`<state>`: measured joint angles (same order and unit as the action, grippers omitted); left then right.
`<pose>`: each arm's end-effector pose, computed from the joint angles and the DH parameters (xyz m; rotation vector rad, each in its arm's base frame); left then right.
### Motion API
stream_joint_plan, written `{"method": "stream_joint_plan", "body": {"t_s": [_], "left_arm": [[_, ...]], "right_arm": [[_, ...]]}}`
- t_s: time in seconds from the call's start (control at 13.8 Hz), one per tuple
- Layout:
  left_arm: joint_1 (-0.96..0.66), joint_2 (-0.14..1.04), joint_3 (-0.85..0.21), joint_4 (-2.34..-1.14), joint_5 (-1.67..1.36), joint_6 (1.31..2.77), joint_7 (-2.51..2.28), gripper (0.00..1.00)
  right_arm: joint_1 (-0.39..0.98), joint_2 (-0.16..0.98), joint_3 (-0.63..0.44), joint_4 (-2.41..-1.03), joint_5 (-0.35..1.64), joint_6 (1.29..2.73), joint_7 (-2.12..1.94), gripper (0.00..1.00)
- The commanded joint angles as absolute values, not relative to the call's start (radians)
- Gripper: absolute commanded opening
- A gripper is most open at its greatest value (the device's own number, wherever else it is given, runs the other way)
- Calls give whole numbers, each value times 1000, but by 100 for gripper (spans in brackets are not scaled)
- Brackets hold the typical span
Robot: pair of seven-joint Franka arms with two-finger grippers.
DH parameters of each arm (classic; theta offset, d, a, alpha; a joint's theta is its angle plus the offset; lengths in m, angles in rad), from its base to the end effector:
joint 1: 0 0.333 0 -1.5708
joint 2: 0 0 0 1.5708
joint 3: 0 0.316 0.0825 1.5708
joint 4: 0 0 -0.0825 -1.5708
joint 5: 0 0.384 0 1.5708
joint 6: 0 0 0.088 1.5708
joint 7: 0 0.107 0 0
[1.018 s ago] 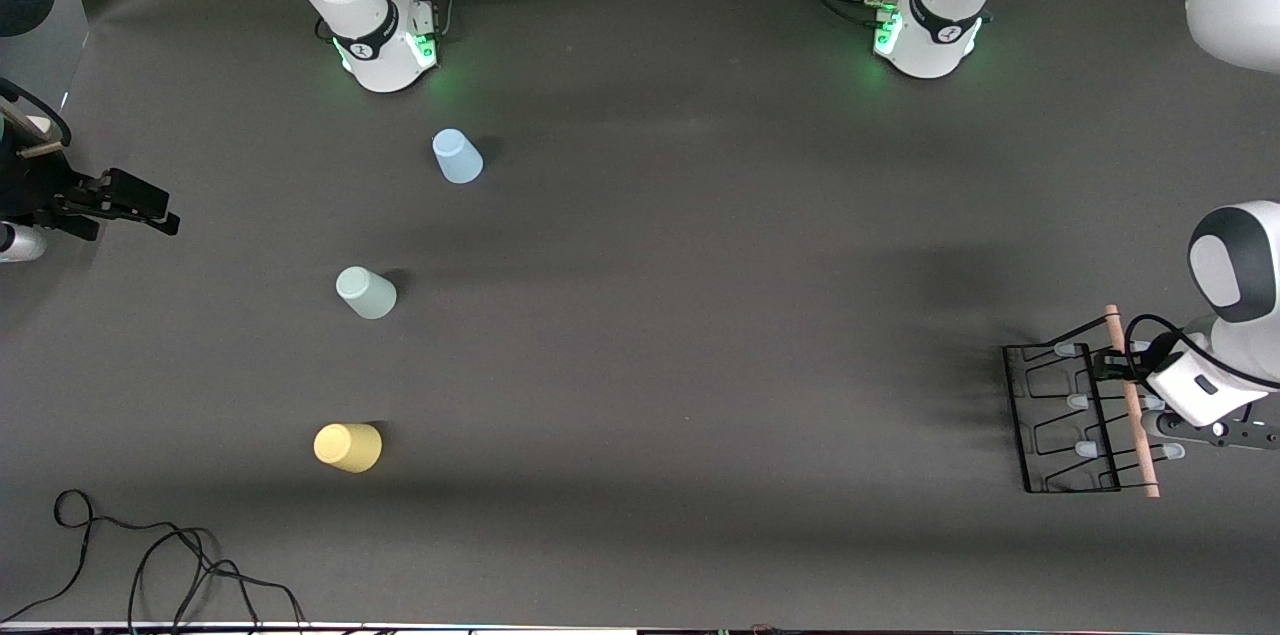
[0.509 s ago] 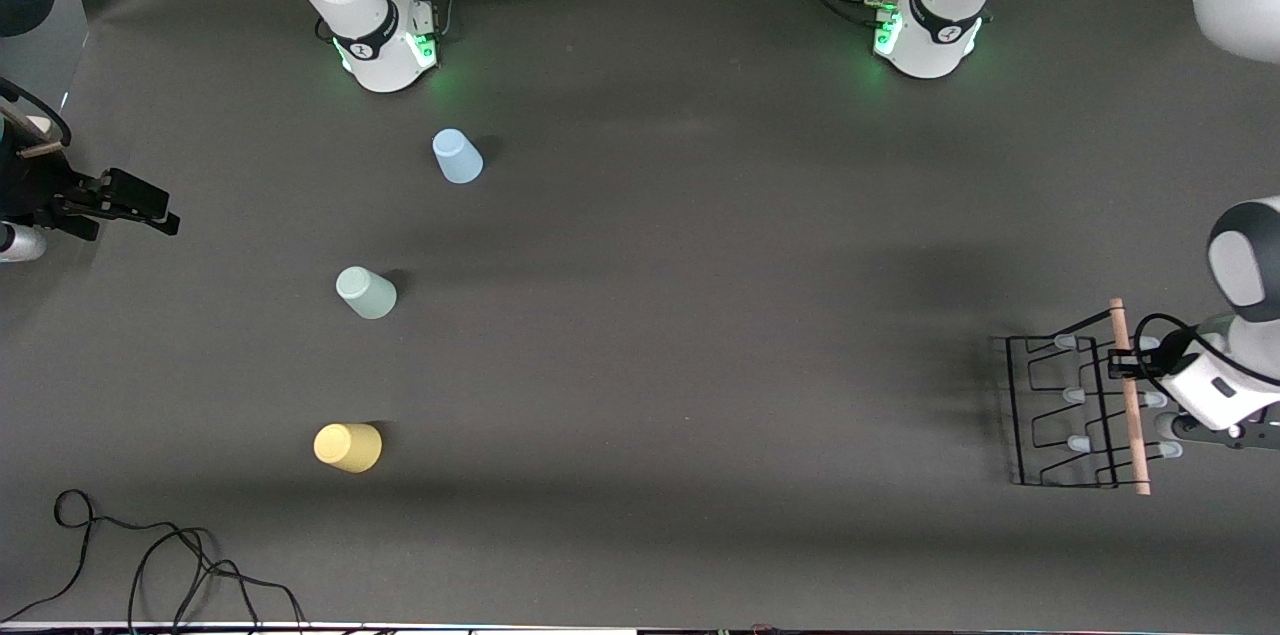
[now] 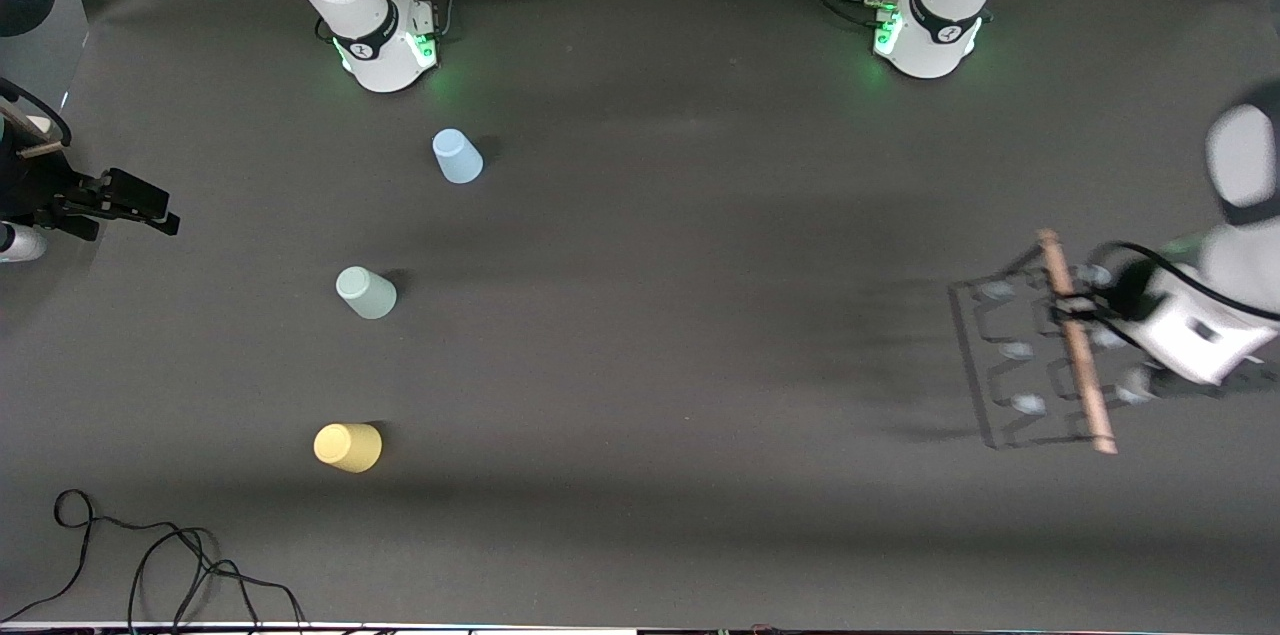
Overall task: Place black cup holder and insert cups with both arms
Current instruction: 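Grasp the rack's wooden rod with the left gripper and lift, then carry the rack to the table center and lower it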
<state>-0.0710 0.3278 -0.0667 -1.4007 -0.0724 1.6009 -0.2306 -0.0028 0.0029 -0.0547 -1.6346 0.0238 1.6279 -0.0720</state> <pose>0.6393 -0.0901 0.5103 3.0610 0.1560 -0.2178 0.5582 -0.0297 0.5977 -3.1173 -0.0203 0.0125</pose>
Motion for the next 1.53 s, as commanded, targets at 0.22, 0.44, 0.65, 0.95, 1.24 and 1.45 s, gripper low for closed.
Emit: {"method": "stream_joint_plan", "body": {"t_s": [0.22, 0.44, 0.65, 0.95, 1.24, 1.45], "left_arm": [[-426, 333, -74, -1468, -63, 1776, -726, 0], [-595, 411, -74, -1460, -38, 1903, -963, 0], [-730, 503, -74, -1453, 12, 1995, -1061, 0], [-842, 558, -74, -1454, 126, 2034, -1103, 0], [-879, 566, -75, -1454, 104, 2089, -1123, 0], [-890, 583, -92, -1440, 97, 2092, -1134, 0]], "right_arm": [[8, 0, -61, -1634, 11, 1631, -83, 100], [8, 3, -61, -1632, 11, 1631, -83, 100], [8, 3, -61, -1632, 11, 1631, -81, 100], [8, 5, -60, -1632, 11, 1631, -81, 100], [8, 3, -61, -1632, 12, 1631, -69, 100], [9, -5, -61, -1644, 14, 1626, -64, 100]]}}
